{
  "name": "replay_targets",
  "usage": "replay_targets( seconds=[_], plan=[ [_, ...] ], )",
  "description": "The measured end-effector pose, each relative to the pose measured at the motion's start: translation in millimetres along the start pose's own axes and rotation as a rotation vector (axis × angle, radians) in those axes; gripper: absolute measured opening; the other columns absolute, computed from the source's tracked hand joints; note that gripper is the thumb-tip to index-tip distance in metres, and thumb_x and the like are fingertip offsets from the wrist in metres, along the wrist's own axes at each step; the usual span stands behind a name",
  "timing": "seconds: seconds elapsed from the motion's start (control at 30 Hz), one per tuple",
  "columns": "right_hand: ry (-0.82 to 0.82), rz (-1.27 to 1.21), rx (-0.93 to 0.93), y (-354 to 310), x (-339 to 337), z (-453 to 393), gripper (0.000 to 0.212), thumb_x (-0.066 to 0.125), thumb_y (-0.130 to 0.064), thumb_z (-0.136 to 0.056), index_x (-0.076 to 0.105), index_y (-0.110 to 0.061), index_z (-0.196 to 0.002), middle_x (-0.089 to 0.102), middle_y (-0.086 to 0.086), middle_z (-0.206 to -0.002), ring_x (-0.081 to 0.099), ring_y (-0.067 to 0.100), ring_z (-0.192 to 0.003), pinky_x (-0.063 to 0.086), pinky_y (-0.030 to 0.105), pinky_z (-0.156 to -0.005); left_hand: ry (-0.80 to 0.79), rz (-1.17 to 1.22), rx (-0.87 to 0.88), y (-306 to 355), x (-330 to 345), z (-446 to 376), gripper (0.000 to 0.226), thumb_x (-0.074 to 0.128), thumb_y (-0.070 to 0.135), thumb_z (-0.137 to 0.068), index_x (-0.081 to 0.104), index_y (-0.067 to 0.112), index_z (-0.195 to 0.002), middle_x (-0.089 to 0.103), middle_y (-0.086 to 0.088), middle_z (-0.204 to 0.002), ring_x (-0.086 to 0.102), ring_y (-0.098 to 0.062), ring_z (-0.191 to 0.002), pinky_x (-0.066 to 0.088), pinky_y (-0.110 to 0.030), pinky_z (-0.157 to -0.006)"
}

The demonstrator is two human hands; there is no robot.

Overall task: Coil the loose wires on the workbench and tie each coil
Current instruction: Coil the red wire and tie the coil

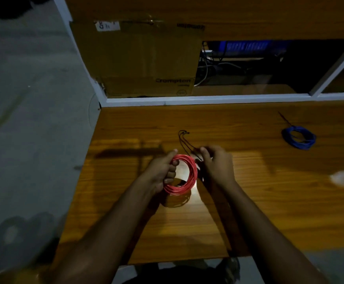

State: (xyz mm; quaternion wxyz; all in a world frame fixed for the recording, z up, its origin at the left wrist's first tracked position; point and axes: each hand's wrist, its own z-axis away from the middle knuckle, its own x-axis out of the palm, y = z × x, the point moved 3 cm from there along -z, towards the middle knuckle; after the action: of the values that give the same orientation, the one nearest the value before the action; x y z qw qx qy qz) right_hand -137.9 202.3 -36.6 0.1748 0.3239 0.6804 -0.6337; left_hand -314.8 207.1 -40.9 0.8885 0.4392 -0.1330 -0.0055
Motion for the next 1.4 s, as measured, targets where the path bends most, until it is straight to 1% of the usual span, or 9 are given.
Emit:
replay_targets(
  seconds=[0.07, 0.13, 0.33, 0.5, 0.67, 0.87, 1.0, 1.23, 1.4],
  plan=[
    [0.049, 0.325, -0.025, 5.5, 4.6, -7.2, 0.020, 0.058, -0.024, -0.098, 0.069, -0.019, -0.114, 0.066, -0.002, -0.107, 0.063, 0.012, -0.090, 0.051, 0.025, -0.071, 0.002, -0.025, 0.008, 2.1, -11.0, 3.1, 0.042, 0.048, 0.043, -0.101, 0.046, 0.018, -0.068, 0.032, 0.010, -0.047, 0.025, -0.005, -0.036, 0.018, -0.018, -0.032],
    [0.046, 0.447, -0.030, 10.2, 8.9, -5.7, 0.020, 0.063, -0.018, -0.094, 0.070, -0.022, -0.113, 0.065, 0.003, -0.108, 0.063, 0.019, -0.087, 0.055, 0.033, -0.067, -0.001, -0.040, 0.022, 3.2, -17.8, 6.0, 0.042, 0.048, 0.042, -0.102, 0.046, 0.017, -0.069, 0.031, 0.009, -0.048, 0.024, -0.006, -0.037, 0.018, -0.018, -0.033],
    [0.052, 0.627, 0.085, 20.9, -3.7, 29.5, 0.007, 0.063, -0.018, -0.088, 0.061, -0.012, -0.085, 0.062, 0.009, -0.084, 0.060, 0.027, -0.070, 0.055, 0.038, -0.060, -0.028, -0.043, 0.027, 1.6, -24.5, 9.5, 0.043, 0.040, 0.036, -0.104, 0.046, 0.014, -0.068, 0.027, 0.008, -0.044, 0.020, -0.006, -0.033, 0.014, -0.017, -0.034],
    [0.030, 0.608, 0.167, 27.4, -21.1, 46.9, 0.013, 0.068, -0.030, -0.088, 0.070, -0.018, -0.093, 0.071, 0.003, -0.088, 0.067, 0.021, -0.077, 0.058, 0.034, -0.065, 0.014, -0.079, 0.012, -0.9, -18.1, 7.7, 0.045, 0.044, 0.036, -0.103, 0.051, 0.012, -0.065, 0.028, 0.009, -0.041, 0.020, -0.007, -0.031, 0.013, -0.017, -0.035],
    [-0.063, 0.437, -0.073, -0.3, -8.4, 28.1, 0.031, 0.071, -0.014, -0.087, 0.066, -0.018, -0.118, 0.065, 0.002, -0.114, 0.064, 0.014, -0.094, 0.054, 0.026, -0.077, 0.036, -0.074, 0.025, -3.1, -4.3, 12.1, 0.043, 0.043, 0.034, -0.102, 0.051, 0.013, -0.065, 0.029, 0.008, -0.042, 0.020, -0.007, -0.033, 0.014, -0.019, -0.036],
    [-0.285, 0.630, -0.419, -21.1, 19.5, -0.7, 0.034, 0.067, -0.032, -0.091, 0.065, -0.017, -0.122, 0.052, 0.005, -0.121, 0.057, 0.018, -0.106, 0.055, 0.032, -0.079, 0.042, 0.022, 0.027, -7.4, 5.1, 24.4, 0.040, 0.041, 0.032, -0.102, 0.046, 0.016, -0.066, 0.027, 0.008, -0.046, 0.019, -0.007, -0.036, 0.015, -0.019, -0.035],
    [-0.293, 0.513, -0.515, -13.6, 16.0, -11.5, 0.021, 0.065, -0.026, -0.092, 0.069, -0.015, -0.109, 0.056, 0.004, -0.113, 0.052, 0.019, -0.106, 0.052, 0.035, -0.080, 0.050, 0.070, 0.041, -8.7, 10.0, 27.4, 0.041, 0.040, 0.035, -0.103, 0.045, 0.016, -0.067, 0.025, 0.010, -0.044, 0.018, -0.006, -0.034, 0.015, -0.017, -0.032],
    [0.021, -0.090, -0.159, -0.2, -35.3, -37.2, 0.007, 0.058, -0.015, -0.097, 0.062, -0.019, -0.101, 0.063, -0.010, -0.098, 0.064, 0.005, -0.091, 0.055, 0.020, -0.074, 0.041, 0.123, 0.065, -5.0, 35.8, 41.7, 0.040, 0.045, 0.033, -0.101, 0.049, 0.013, -0.067, 0.026, 0.009, -0.043, 0.018, -0.007, -0.033, 0.014, -0.018, -0.033],
    [0.086, -0.273, -0.102, -6.6, -51.5, -43.1, 0.008, 0.057, -0.013, -0.098, 0.062, -0.017, -0.103, 0.066, -0.004, -0.089, 0.069, 0.009, -0.076, 0.060, 0.024, -0.068, 0.059, 0.071, 0.160, 5.8, 55.8, 47.6, 0.041, 0.044, 0.031, -0.102, 0.054, 0.006, -0.071, 0.028, 0.008, -0.040, 0.019, -0.007, -0.033, 0.015, -0.019, -0.035]
  ],
)
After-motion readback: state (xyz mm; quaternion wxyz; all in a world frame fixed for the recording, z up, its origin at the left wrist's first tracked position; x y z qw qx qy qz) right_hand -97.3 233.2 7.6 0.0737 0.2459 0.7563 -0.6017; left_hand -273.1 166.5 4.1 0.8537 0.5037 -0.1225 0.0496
